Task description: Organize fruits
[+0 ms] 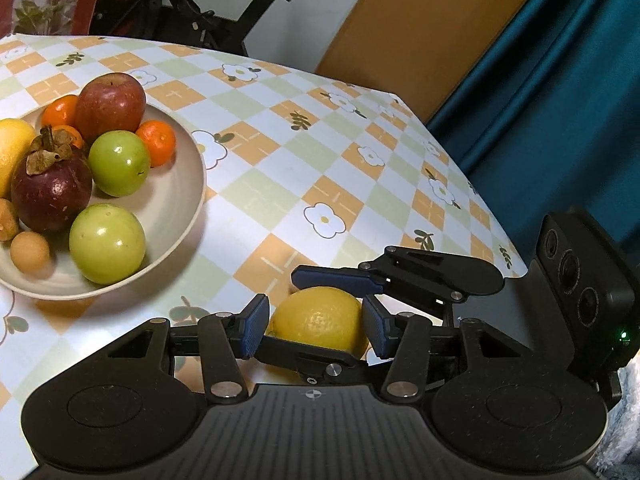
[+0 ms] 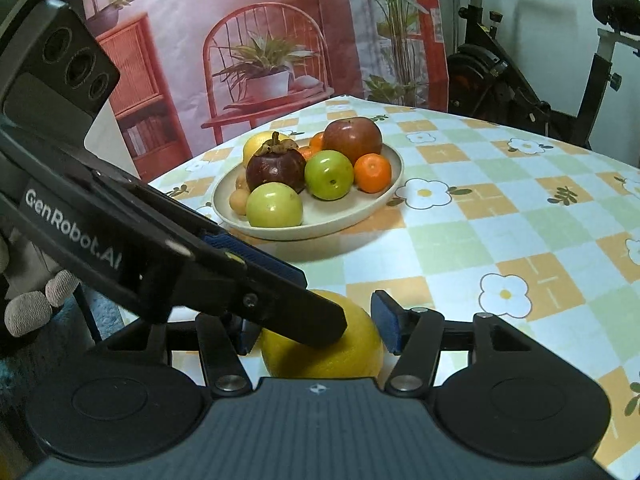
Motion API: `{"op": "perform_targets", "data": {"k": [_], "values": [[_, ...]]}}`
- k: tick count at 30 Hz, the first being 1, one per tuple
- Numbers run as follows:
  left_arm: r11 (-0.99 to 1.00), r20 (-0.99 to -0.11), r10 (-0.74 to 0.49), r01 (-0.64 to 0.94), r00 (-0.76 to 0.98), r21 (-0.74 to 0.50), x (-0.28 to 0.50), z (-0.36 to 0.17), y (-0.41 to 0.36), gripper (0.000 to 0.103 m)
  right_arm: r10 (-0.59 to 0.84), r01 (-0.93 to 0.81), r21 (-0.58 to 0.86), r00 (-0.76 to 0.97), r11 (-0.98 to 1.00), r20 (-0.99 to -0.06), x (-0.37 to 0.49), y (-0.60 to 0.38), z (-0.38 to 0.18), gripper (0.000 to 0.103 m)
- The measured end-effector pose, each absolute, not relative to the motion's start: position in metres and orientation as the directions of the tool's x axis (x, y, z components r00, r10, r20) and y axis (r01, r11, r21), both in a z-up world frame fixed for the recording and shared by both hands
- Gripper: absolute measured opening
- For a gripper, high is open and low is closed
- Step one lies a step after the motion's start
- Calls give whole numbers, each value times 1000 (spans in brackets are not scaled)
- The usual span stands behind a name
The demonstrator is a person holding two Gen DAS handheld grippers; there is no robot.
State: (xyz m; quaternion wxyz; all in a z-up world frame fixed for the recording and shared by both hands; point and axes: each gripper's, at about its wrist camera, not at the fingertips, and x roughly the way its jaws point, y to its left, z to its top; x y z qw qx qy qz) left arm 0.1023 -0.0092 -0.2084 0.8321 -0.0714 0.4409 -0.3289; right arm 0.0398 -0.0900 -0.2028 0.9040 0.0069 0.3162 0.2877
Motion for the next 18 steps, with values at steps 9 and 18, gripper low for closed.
{"op": "perform_targets", "data": {"k": [9, 18], "values": [[785, -678, -604, 458, 419, -417, 107, -210, -7, 58, 492, -505, 167, 624, 847, -607, 27, -95, -201, 65], [785, -675, -607, 445, 419, -430, 106, -211, -5, 61, 506, -500, 198, 612, 843, -608, 23, -100, -201, 63]]}}
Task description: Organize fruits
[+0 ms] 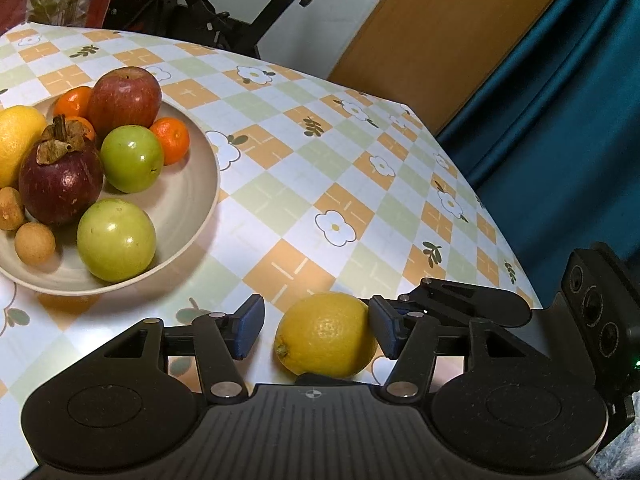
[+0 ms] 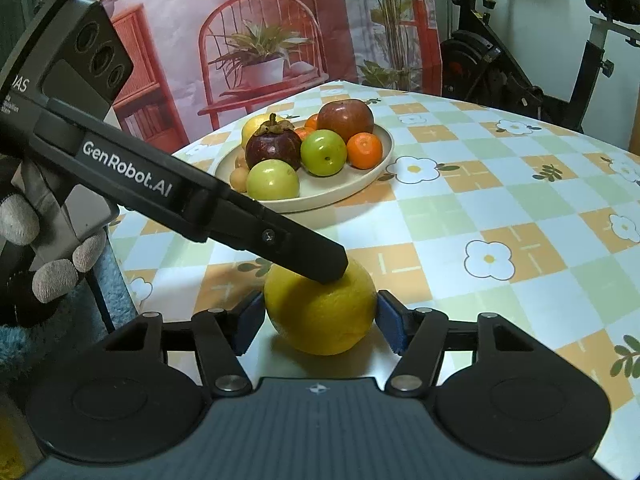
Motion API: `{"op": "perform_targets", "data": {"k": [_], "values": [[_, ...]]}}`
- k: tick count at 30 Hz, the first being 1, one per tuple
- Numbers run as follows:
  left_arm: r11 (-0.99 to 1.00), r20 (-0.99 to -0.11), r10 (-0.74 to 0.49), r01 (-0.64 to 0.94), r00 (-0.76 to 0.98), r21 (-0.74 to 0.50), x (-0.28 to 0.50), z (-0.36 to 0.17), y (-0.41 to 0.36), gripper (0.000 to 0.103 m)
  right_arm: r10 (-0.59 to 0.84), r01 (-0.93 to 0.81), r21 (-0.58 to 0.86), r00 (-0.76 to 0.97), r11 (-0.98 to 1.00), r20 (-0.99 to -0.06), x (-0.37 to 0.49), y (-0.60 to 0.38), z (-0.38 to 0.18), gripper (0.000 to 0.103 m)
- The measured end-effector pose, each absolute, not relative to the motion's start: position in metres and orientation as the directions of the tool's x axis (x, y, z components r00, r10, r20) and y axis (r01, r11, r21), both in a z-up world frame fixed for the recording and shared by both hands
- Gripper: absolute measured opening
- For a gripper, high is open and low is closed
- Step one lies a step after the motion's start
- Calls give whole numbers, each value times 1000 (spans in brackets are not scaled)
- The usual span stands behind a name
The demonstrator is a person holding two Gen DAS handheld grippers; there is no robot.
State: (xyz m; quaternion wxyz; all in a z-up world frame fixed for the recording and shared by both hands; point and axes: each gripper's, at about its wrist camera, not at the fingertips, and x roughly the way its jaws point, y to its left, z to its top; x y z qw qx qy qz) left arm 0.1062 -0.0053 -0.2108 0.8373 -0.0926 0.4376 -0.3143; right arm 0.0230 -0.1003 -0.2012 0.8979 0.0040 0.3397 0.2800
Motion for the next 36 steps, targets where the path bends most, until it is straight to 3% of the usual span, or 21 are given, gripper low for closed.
{"op": "perform_targets", "data": {"k": [19, 29, 36], "values": [[763, -671, -640, 412, 374, -498, 108, -220, -4, 60, 503, -494, 207, 601, 845, -621, 23, -99, -201, 63], [779, -603, -627, 411, 493, -474, 120, -195, 17, 59, 502, -531, 141, 633, 835, -590, 43, -86, -183, 63], [824, -601, -566, 377, 564, -422, 149, -173, 33, 60, 522, -579, 86, 646, 810, -557, 86, -66, -165, 62]]}}
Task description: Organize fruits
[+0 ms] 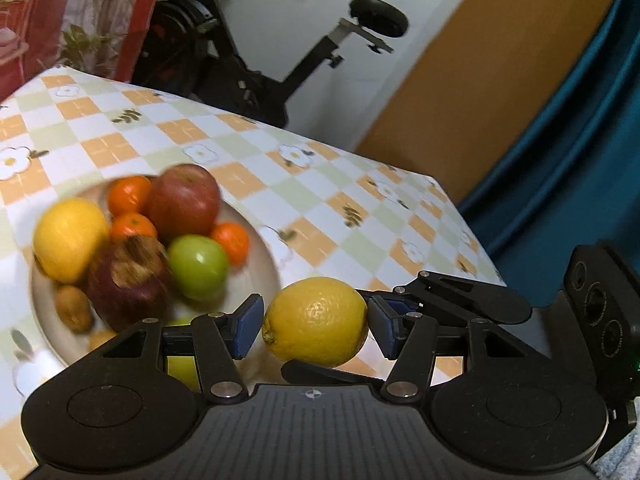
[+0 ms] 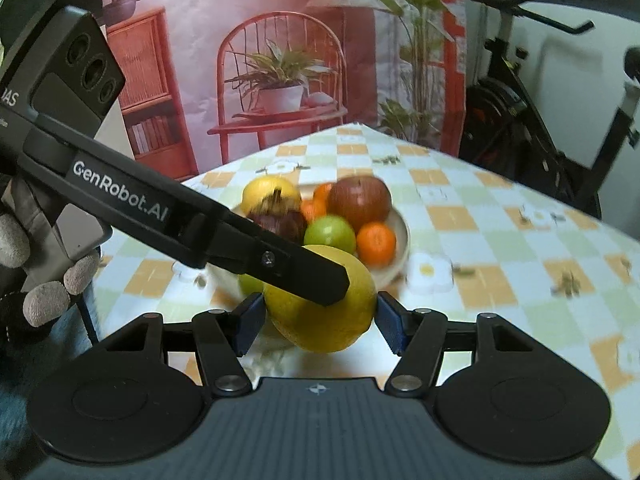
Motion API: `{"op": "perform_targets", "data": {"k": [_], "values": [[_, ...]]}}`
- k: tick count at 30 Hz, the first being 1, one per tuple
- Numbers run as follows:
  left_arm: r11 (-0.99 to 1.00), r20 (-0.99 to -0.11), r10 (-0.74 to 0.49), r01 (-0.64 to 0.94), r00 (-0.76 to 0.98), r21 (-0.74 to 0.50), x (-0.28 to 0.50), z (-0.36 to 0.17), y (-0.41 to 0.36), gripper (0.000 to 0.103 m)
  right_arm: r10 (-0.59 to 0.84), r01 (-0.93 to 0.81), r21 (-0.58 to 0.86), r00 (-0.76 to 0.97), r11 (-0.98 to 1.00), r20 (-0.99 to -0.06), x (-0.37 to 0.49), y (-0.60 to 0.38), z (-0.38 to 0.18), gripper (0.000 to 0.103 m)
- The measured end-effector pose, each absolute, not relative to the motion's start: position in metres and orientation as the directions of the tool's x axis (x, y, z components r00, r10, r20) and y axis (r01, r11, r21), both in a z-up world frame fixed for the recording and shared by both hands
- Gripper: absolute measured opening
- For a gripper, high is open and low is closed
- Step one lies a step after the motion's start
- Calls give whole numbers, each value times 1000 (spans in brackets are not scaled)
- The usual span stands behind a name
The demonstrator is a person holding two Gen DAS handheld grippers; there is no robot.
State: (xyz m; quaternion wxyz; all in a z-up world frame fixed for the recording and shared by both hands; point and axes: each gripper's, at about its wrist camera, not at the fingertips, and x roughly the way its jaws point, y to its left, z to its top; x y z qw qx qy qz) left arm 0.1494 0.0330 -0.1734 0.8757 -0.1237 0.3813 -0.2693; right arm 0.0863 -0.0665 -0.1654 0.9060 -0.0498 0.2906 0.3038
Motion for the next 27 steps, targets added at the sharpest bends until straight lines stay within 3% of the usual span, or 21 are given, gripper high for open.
{"op": "perform_targets", "data": {"k": [10, 18, 27], "values": [[861, -627, -505, 298, 594, -412, 168, -183, 49, 60, 553, -659, 85, 545, 747, -629, 132, -45, -176, 62], [880, -652, -475, 303, 591, -366, 174, -190, 39, 62, 612, -691, 168, 467, 703, -639, 157, -52, -183, 63], [889, -654, -456, 284, 604, -358, 171, -187, 39, 61, 593, -670, 166, 481, 724, -646, 154, -51, -183, 66]]}}
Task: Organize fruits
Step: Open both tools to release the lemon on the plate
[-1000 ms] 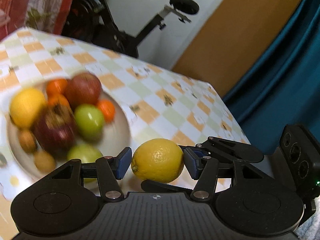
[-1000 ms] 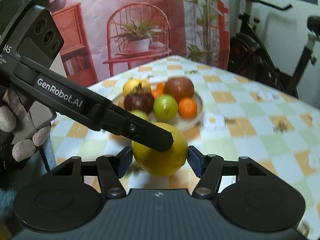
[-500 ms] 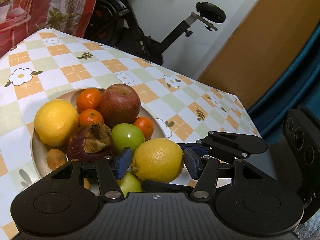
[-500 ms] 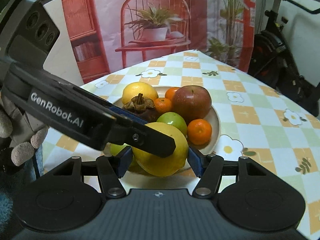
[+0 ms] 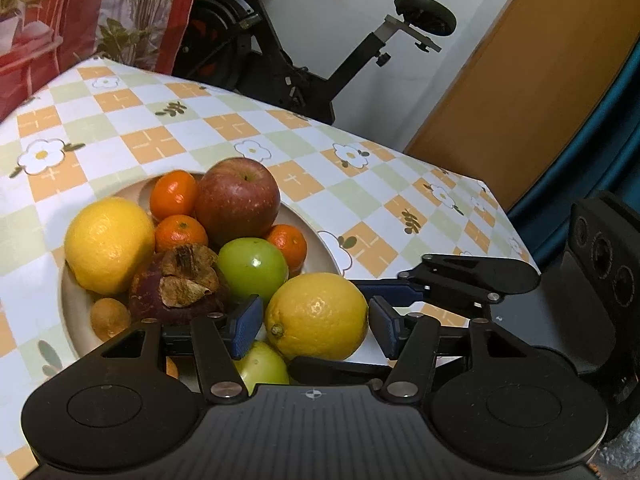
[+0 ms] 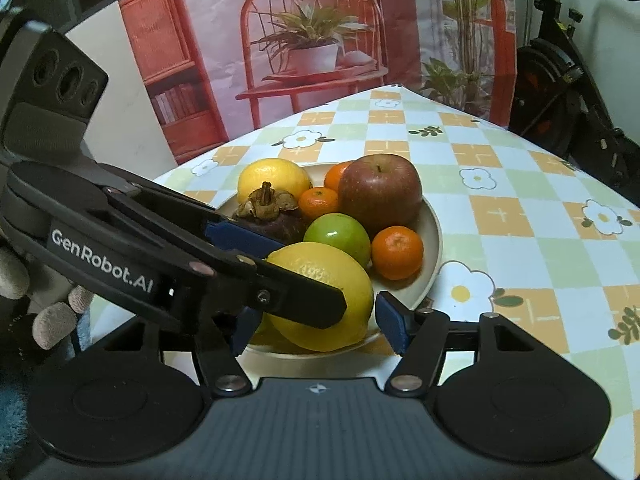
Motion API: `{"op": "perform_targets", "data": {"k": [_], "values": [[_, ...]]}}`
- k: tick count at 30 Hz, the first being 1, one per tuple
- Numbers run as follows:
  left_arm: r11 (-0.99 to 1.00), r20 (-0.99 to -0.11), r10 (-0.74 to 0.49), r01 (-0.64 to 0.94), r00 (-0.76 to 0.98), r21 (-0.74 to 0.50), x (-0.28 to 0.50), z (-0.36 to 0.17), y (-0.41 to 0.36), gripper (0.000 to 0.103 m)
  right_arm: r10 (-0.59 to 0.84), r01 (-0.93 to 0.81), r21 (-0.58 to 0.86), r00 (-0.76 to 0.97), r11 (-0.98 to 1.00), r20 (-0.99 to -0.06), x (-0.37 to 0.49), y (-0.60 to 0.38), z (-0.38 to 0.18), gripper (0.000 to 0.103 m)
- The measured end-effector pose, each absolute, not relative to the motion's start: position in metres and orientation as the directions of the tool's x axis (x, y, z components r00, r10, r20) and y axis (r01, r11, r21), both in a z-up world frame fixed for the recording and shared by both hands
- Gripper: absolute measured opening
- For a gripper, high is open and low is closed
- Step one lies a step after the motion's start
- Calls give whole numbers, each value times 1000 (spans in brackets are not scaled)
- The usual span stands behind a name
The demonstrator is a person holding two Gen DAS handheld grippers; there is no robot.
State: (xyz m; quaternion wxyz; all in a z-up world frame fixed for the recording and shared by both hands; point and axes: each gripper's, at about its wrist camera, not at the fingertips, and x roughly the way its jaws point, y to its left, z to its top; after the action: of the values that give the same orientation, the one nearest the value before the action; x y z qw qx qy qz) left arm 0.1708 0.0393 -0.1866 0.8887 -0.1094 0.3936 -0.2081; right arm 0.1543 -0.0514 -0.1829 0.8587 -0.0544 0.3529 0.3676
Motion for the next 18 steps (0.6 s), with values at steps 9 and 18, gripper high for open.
{"op": "perform_targets", "data": {"k": [9, 18], "values": [[911, -608, -405, 249, 682, -328, 152, -153, 50, 80, 542, -617, 105, 581, 780, -607, 135, -61, -165, 82], [971, -542, -239, 196, 805, -138, 120, -99, 37, 91, 382, -383, 96, 802, 919, -458, 94, -98, -123, 101]]}}
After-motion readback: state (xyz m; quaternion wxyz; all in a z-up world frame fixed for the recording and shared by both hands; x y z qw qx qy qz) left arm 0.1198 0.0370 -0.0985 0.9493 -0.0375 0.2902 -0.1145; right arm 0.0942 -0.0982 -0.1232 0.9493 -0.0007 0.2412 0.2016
